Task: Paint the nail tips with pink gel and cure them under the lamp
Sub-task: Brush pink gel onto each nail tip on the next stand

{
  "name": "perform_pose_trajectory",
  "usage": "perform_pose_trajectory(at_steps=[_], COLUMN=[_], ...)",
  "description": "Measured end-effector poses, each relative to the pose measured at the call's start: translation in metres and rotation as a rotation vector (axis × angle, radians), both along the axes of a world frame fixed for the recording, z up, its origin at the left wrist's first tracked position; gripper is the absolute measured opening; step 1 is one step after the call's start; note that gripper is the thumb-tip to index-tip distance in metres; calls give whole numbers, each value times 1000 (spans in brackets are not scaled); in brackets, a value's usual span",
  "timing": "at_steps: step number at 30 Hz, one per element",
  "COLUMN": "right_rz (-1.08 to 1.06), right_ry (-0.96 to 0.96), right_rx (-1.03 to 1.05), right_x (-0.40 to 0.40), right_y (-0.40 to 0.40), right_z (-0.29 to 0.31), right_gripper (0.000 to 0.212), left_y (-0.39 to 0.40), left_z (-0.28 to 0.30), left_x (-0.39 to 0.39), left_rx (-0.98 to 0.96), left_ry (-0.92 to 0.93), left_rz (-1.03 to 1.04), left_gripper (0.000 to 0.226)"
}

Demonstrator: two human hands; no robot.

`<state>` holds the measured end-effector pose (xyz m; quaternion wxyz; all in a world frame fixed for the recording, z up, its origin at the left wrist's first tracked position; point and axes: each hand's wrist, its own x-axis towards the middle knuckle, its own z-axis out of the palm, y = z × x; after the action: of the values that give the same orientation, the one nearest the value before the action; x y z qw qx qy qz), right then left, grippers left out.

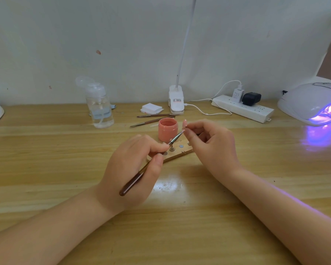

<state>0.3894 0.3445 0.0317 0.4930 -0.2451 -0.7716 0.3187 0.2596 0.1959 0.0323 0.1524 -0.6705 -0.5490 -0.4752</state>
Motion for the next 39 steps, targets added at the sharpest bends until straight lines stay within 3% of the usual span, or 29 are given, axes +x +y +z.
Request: perform_pose_trajectory(at_steps=[4,24,28,32,39], right_rz=[13,-65,-30,7,37], right_ry=[9,-51,-37,-8,-3], right_rx=[-22,72,33,-1,-19], right_x=[0,1,2,1,0], right_y=[1,1,1,1,2], right_z=[-1,0,0,-1,-2], right_gripper=[5,4,4,6,6], left_y=[-1,-2,-1,2,0], left_z=[2,6,8,8,9], left_x=[3,3,6,7,3], left_rx=[6,-60,-53,-118,-78], left_ry=[-84,-151,-296,-556,-616], left_rz=[-11,19,-39,-164,-157], left_gripper=[21,24,19,15,19])
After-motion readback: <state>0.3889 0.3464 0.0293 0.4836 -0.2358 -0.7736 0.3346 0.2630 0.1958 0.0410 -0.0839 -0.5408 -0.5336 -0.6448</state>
